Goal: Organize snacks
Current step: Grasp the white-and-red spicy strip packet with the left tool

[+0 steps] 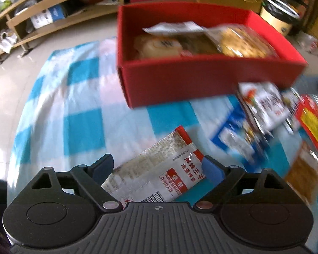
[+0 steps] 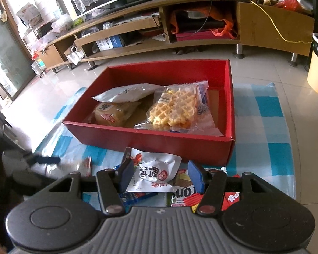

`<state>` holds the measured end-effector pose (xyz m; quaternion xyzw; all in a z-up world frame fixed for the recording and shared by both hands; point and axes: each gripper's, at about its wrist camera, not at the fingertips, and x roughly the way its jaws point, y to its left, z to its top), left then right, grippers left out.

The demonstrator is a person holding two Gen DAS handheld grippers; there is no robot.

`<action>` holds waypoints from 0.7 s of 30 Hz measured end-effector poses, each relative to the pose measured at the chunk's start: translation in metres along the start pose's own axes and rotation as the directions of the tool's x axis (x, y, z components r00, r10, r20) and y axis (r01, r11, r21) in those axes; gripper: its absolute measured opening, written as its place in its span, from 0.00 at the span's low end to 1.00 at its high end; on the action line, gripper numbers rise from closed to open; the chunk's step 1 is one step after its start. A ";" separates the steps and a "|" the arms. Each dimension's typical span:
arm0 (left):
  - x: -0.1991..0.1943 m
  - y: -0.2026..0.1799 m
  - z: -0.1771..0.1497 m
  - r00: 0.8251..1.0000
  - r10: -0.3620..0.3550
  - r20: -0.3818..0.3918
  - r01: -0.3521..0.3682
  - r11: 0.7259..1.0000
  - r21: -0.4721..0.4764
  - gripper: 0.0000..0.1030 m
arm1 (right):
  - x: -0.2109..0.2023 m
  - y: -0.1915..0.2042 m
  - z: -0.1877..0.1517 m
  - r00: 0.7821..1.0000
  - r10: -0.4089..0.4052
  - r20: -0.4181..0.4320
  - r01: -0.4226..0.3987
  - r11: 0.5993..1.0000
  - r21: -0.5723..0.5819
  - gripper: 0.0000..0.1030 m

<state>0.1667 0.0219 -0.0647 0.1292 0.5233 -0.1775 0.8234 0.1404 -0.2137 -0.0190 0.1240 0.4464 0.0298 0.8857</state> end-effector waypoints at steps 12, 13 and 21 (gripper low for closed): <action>-0.017 -0.029 -0.048 0.997 0.016 -0.080 -0.007 0.995 0.104 0.93 | -0.021 0.001 -0.007 1.000 0.020 0.025 -0.020 1.000 0.007 0.52; -0.017 -0.032 -0.048 0.997 0.023 -0.073 -0.014 0.994 0.111 0.93 | -0.023 0.001 -0.009 1.000 0.019 0.022 -0.019 1.000 0.008 0.52; -0.015 -0.039 -0.030 0.998 -0.009 -0.058 0.014 0.996 0.086 0.72 | -0.034 -0.003 -0.033 1.000 -0.012 -0.021 0.012 1.000 0.001 0.52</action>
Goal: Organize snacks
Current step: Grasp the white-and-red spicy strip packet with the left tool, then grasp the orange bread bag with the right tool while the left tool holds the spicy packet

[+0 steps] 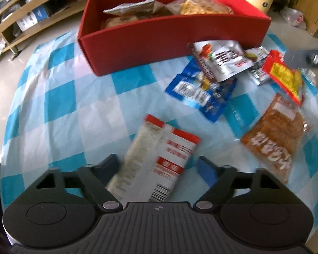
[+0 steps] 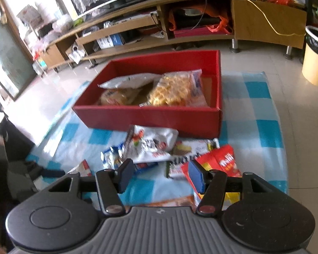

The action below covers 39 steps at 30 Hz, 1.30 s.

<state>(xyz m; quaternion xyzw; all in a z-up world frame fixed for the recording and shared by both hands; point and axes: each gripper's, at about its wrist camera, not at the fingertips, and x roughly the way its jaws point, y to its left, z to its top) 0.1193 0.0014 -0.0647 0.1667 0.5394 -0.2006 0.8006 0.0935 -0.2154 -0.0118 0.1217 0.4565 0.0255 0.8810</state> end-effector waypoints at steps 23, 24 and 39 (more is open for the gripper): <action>-0.018 0.003 -0.018 1.000 -0.006 -0.014 0.005 0.996 -0.090 0.58 | 0.020 0.027 -0.070 0.950 0.032 -0.311 -0.112 0.963 -0.245 0.52; -0.018 0.003 -0.018 1.000 -0.009 -0.013 0.008 0.995 -0.095 0.58 | 0.023 0.032 -0.070 0.949 0.046 -0.313 -0.126 0.962 -0.241 0.53; -0.014 0.007 -0.018 1.000 0.004 -0.008 -0.005 0.996 -0.093 0.59 | 0.040 0.056 -0.029 0.977 0.069 -0.202 -0.129 0.946 -0.298 0.62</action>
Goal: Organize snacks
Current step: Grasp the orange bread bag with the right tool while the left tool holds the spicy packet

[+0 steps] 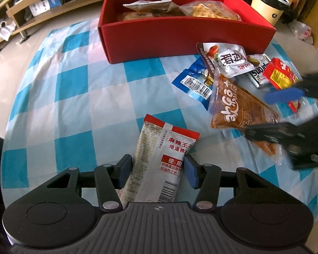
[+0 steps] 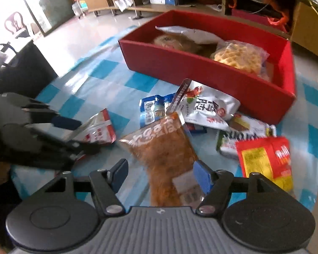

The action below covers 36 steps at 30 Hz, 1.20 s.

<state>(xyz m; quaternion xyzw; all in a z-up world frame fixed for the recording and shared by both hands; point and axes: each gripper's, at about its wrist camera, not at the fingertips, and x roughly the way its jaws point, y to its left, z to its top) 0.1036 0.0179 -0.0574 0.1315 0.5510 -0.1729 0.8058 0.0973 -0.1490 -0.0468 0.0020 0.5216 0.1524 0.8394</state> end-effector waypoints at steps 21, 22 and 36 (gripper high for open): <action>0.007 -0.007 -0.004 0.999 0.023 0.027 -0.025 0.998 0.053 0.75 | 0.021 0.005 0.006 0.999 0.021 -0.034 -0.021 1.000 0.001 0.64; 0.007 -0.007 -0.004 0.999 0.023 0.026 -0.024 0.998 0.053 0.75 | 0.020 0.005 0.006 0.999 0.022 -0.038 -0.022 1.000 0.005 0.64; 0.011 -0.003 -0.009 0.997 0.059 0.052 -0.061 0.997 0.038 0.95 | 0.029 -0.003 -0.011 0.998 0.038 -0.058 -0.036 0.999 0.035 0.98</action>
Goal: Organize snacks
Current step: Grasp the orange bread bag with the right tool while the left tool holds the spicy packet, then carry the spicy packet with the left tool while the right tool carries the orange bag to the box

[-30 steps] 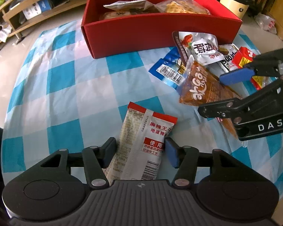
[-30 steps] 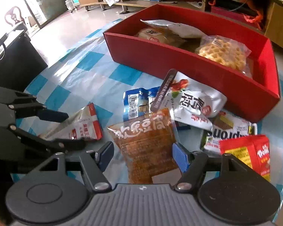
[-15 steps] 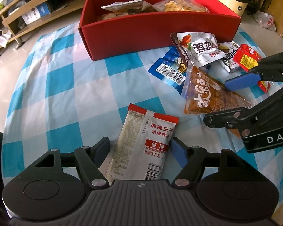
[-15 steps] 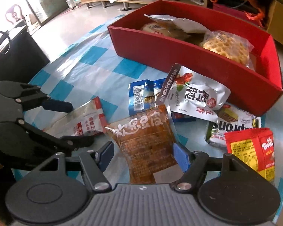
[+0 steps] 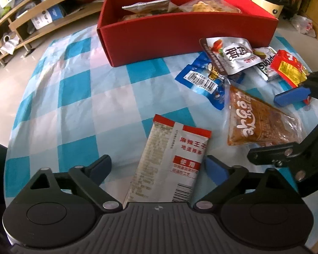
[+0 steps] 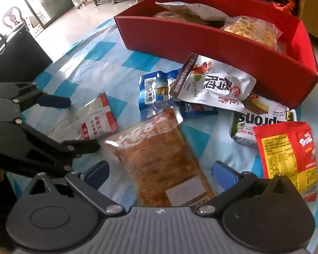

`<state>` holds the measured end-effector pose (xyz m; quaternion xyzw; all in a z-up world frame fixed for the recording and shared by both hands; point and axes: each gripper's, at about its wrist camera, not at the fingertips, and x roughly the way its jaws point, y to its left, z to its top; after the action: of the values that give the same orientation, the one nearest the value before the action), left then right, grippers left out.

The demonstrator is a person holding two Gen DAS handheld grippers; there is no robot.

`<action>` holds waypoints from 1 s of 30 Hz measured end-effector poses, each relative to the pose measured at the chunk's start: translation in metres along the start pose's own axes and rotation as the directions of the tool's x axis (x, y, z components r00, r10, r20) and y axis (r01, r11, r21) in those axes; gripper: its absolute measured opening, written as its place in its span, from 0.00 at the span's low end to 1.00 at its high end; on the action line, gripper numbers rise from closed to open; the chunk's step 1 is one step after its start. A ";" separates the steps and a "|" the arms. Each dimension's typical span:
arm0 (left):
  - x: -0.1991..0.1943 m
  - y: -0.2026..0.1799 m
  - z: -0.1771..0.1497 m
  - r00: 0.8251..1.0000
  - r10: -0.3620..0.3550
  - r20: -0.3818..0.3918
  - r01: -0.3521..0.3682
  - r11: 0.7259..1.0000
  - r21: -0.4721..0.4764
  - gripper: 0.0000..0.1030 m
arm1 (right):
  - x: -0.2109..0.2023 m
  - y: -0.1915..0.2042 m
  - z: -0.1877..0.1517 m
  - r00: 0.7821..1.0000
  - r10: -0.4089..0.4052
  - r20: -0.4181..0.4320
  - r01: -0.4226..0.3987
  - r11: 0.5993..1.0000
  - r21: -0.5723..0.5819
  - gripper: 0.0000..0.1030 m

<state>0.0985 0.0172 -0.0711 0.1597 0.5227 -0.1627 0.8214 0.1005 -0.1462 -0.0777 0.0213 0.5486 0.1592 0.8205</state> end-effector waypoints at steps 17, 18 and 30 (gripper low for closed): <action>-0.007 -0.012 0.007 0.999 -0.036 -0.032 0.036 0.999 -0.003 0.58 | -0.026 0.004 -0.002 0.997 -0.035 0.072 0.035 0.999 0.006 0.40; -0.008 -0.010 0.008 0.999 -0.041 -0.030 0.041 0.999 -0.016 0.58 | -0.030 0.004 -0.003 0.996 -0.033 0.081 0.033 0.999 0.006 0.40; -0.027 -0.003 0.026 0.998 -0.053 0.039 0.056 0.995 -0.080 0.55 | -0.063 -0.007 -0.001 0.983 -0.019 0.183 0.009 0.998 0.057 0.40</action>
<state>0.1076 0.0057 -0.0366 0.1089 0.5180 -0.1668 0.8319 0.0793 -0.1707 -0.0237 0.0551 0.4751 0.1355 0.8677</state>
